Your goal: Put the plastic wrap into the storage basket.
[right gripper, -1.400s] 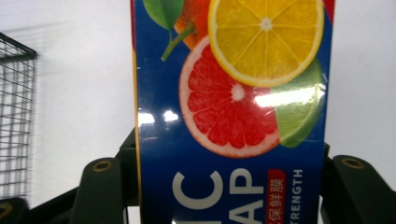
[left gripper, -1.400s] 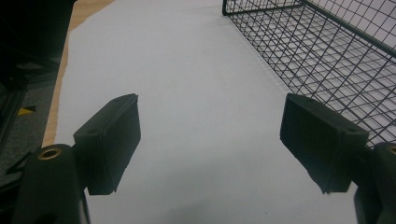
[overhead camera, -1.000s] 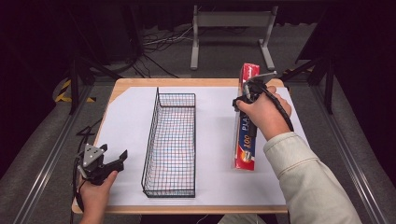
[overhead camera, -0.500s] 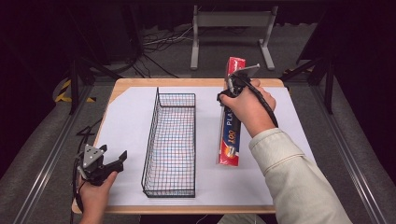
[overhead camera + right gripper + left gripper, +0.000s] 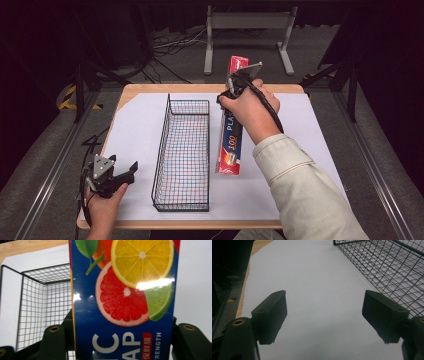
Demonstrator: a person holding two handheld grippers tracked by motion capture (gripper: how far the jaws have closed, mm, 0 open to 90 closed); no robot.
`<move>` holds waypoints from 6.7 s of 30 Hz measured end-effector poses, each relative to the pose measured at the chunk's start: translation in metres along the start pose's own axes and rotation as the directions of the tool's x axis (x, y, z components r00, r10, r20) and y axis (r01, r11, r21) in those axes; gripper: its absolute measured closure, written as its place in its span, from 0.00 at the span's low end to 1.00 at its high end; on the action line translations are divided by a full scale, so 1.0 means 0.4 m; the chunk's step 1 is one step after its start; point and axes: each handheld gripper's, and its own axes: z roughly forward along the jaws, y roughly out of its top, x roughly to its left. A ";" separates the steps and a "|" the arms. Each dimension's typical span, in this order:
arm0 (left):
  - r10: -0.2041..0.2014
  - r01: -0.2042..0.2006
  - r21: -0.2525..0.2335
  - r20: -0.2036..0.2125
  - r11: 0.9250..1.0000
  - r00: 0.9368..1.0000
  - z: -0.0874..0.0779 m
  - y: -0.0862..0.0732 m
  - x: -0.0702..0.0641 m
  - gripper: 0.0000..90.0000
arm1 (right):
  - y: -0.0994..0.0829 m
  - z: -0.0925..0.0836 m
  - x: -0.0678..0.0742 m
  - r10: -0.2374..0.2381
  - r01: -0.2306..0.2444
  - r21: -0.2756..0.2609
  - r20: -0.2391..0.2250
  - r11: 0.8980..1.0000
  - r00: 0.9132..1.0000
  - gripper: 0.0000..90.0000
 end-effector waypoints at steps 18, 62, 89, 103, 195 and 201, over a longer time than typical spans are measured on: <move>0.003 -0.004 -0.013 -0.032 1.000 0.999 0.009 -0.013 0.016 0.22 | -0.013 0.004 0.098 -0.022 0.025 0.038 -0.058 0.999 0.998 0.44; 0.091 -0.093 -0.077 -0.034 0.993 0.995 -0.019 0.006 -0.021 0.21 | -0.103 0.128 0.251 -0.058 0.075 0.162 -0.110 0.984 0.992 0.44; 0.095 -0.098 -0.033 -0.068 0.995 0.993 -0.007 0.003 -0.019 0.21 | -0.158 0.238 0.230 -0.053 0.065 0.226 -0.059 0.972 0.997 0.44; 0.079 -0.079 -0.008 -0.070 0.997 0.994 0.001 -0.003 -0.008 0.21 | -0.176 0.260 0.228 -0.061 0.071 0.267 -0.048 0.961 0.997 0.44; 0.061 -0.059 0.047 -0.045 0.997 0.997 0.013 -0.008 -0.003 0.21 | -0.113 -0.007 -0.133 -0.481 0.382 -0.320 -0.336 0.867 0.810 0.27; 0.050 -0.047 0.057 -0.051 0.997 0.997 0.018 -0.010 0.002 0.21 | -0.114 -0.008 -0.209 -0.493 0.391 -0.329 -0.332 0.860 0.804 0.26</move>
